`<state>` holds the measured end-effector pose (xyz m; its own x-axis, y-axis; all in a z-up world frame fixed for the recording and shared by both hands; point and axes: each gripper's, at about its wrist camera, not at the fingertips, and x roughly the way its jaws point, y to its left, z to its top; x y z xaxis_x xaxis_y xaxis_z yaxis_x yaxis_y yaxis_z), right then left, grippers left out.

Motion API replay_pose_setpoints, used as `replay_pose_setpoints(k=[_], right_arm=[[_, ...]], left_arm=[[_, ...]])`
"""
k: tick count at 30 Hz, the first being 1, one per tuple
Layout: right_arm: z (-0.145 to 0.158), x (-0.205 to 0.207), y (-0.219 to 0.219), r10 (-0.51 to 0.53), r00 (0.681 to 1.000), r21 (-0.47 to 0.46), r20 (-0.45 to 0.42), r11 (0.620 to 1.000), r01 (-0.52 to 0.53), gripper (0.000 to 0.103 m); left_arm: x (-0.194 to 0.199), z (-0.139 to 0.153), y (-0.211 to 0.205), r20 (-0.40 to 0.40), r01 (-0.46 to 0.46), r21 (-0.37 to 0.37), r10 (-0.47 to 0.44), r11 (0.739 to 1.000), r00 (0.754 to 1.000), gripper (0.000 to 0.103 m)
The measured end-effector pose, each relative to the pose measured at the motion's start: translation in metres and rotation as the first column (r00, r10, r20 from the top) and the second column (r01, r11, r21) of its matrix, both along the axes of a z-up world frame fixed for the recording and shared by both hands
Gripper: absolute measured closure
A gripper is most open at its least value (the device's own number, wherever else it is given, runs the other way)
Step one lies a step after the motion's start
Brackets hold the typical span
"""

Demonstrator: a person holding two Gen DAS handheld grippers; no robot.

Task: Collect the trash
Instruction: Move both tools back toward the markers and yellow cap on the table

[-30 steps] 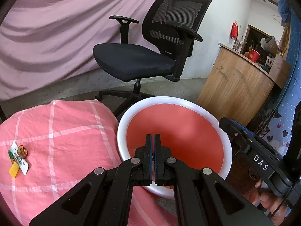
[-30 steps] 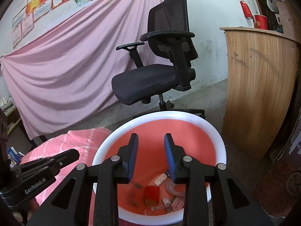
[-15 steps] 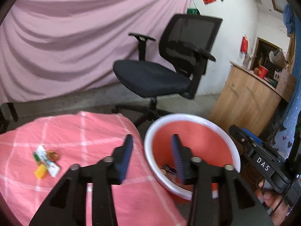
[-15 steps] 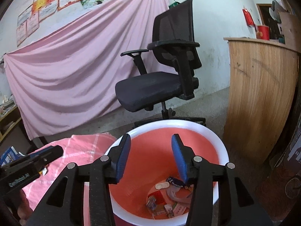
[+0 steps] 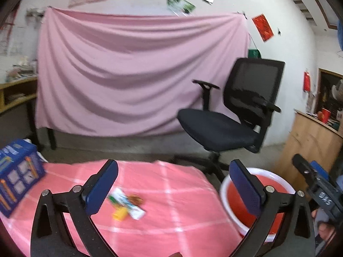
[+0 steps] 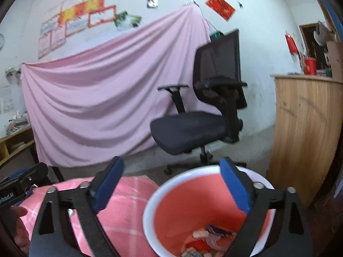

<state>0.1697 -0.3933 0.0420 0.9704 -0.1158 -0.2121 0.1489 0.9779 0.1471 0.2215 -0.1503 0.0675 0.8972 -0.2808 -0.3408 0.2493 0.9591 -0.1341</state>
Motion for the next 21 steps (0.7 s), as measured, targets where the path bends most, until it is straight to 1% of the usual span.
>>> replay_pose_setpoints(k=[1, 6, 10, 13, 17, 21], right_arm=[[0.002, -0.003, 0.006, 0.010, 1.000, -0.007, 0.027, 1.000, -0.009, 0.000], [0.011, -0.010, 0.033, 0.066, 0.988, -0.063, 0.137, 0.996, -0.058, 0.000], [0.016, -0.013, 0.056, 0.120, 0.973, -0.105, 0.198, 0.989, -0.100, 0.000], [0.019, -0.014, 0.073, 0.158, 0.960, -0.143, 0.231, 0.981, -0.127, 0.000], [0.019, -0.015, 0.095, 0.210, 0.942, -0.193, 0.260, 0.968, -0.162, 0.000], [0.016, -0.013, 0.112, 0.249, 0.933, -0.233, 0.259, 0.954, -0.190, 0.000]], left_arm=[[-0.003, 0.002, 0.007, 0.016, -0.020, 0.003, 0.020, 1.000, 1.000, 0.002], [-0.018, 0.005, 0.038, 0.091, -0.091, -0.002, 0.091, 0.996, 0.992, 0.001], [-0.030, 0.004, 0.062, 0.143, -0.147, 0.007, 0.144, 0.989, 0.979, 0.001], [-0.039, 0.002, 0.081, 0.168, -0.180, -0.001, 0.178, 0.984, 0.970, 0.001], [-0.046, -0.001, 0.100, 0.203, -0.220, 0.008, 0.214, 0.975, 0.955, 0.001], [-0.054, -0.007, 0.114, 0.222, -0.243, 0.021, 0.233, 0.970, 0.947, 0.001]])
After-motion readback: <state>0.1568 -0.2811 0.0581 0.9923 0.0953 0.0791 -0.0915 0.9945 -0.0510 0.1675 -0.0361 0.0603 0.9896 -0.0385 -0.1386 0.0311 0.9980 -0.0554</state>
